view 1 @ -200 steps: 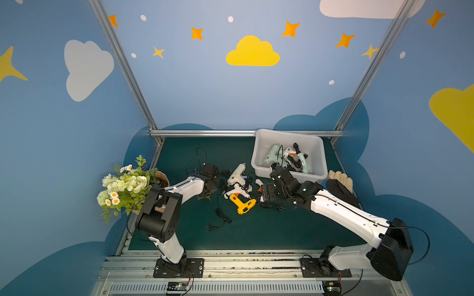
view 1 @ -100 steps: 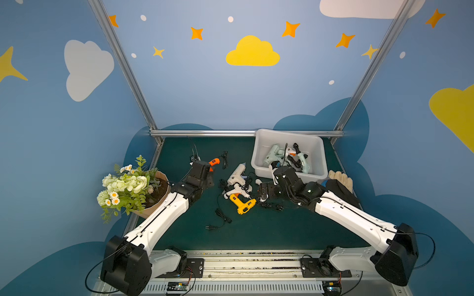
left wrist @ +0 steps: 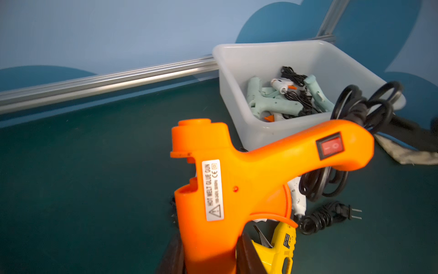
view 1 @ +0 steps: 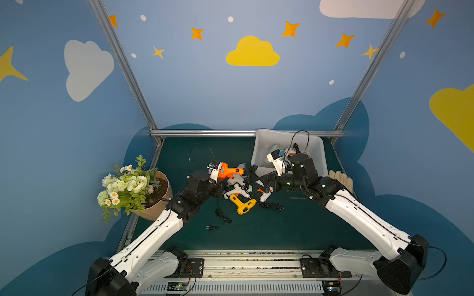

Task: Put the hot melt glue gun into the storage box
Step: Pick up the hot melt adhesive gun from the center of the board.

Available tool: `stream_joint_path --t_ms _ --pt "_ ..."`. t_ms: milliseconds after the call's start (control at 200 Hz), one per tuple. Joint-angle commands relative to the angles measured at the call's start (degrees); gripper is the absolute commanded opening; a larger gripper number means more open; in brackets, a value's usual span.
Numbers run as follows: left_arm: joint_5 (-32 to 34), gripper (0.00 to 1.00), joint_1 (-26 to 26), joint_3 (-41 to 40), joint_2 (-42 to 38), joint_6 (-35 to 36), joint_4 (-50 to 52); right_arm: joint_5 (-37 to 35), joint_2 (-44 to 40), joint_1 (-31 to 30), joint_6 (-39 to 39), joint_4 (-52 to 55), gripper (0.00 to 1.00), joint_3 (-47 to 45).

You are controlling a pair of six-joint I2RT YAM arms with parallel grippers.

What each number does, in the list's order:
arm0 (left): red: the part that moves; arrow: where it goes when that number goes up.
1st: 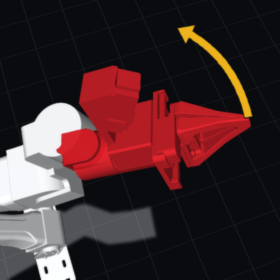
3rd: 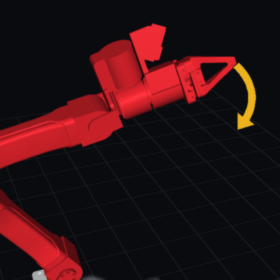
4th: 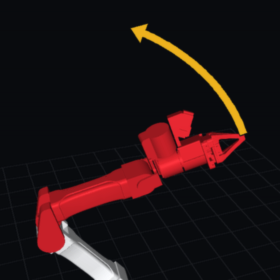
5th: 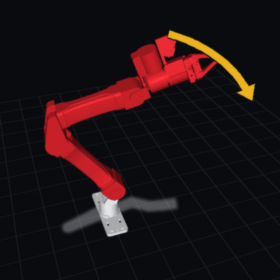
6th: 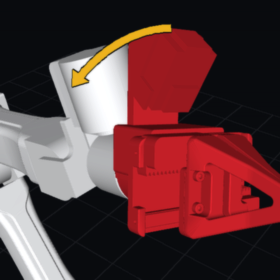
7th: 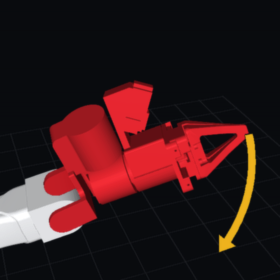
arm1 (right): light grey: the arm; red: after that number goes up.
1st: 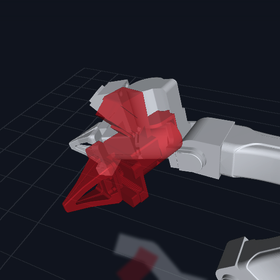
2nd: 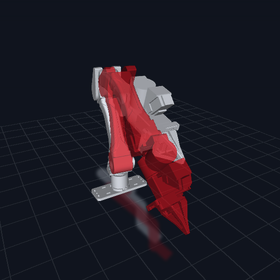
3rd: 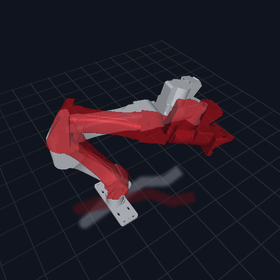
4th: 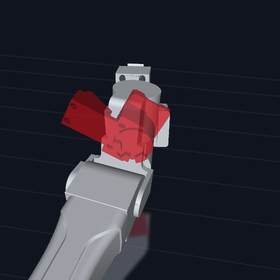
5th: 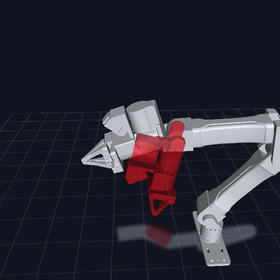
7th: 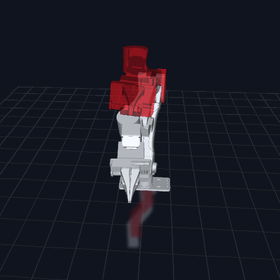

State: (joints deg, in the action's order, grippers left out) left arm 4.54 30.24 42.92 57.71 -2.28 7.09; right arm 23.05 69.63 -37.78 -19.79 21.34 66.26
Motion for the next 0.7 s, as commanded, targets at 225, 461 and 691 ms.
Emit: stream_joint_path --t_ms 225,461,691 --pt "-12.62 0.03 3.24 -0.50 -0.53 17.47 -10.61 13.67 2.68 4.58 5.93 8.68 0.86 10.28" --pt "-15.53 0.03 3.77 1.27 2.01 20.12 -11.87 23.51 9.50 6.14 5.90 8.90 0.78 13.13" --pt "-15.61 0.03 4.16 2.35 4.03 20.20 -11.73 29.81 15.09 6.23 5.08 7.37 0.64 13.52"
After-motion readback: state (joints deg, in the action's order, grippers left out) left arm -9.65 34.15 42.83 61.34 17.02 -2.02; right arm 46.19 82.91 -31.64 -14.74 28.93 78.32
